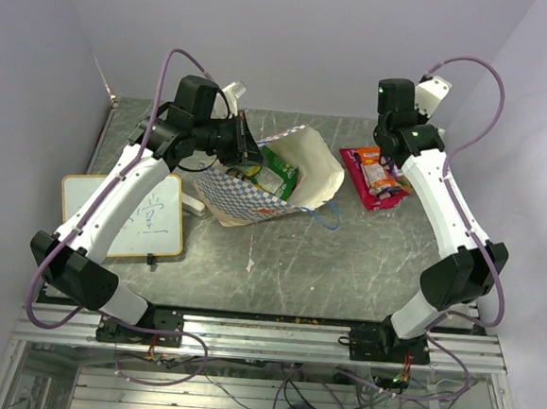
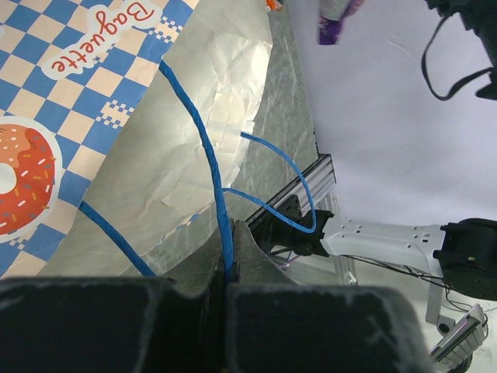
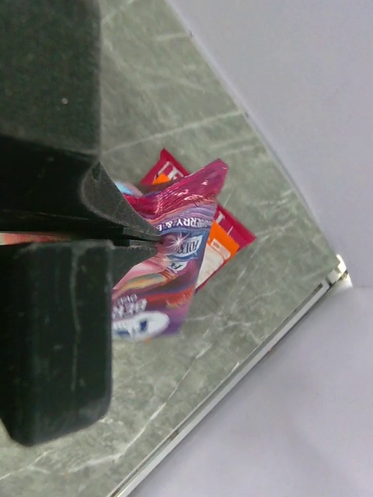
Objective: Take the snacks out of the paper bag
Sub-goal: Place the snack at the center of the board.
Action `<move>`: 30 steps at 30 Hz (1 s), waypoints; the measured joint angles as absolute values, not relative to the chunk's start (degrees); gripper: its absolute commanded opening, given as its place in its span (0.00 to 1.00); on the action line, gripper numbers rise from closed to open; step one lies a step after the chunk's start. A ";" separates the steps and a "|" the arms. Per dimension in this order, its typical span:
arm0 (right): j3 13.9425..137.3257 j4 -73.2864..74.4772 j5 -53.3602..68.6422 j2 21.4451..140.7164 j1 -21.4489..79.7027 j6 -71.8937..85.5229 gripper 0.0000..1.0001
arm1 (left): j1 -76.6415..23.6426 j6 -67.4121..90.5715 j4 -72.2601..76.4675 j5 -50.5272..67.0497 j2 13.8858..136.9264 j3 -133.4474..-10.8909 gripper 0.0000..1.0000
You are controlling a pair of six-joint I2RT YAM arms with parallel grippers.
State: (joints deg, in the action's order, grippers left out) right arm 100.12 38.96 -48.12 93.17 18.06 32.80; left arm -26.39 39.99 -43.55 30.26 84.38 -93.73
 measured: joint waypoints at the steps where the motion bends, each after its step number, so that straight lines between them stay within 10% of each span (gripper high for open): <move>1: 100.07 39.29 -48.88 93.84 17.96 32.82 0.00 | -26.39 39.99 -43.55 30.26 84.38 -93.73 0.07; 30: 100.60 37.56 -56.99 110.80 13.91 30.81 0.00 | -25.69 37.56 -46.52 30.28 86.02 -97.30 0.07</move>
State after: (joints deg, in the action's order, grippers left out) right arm 100.60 37.56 -56.99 110.80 13.91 30.81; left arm -25.69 37.56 -46.52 30.28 86.02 -97.30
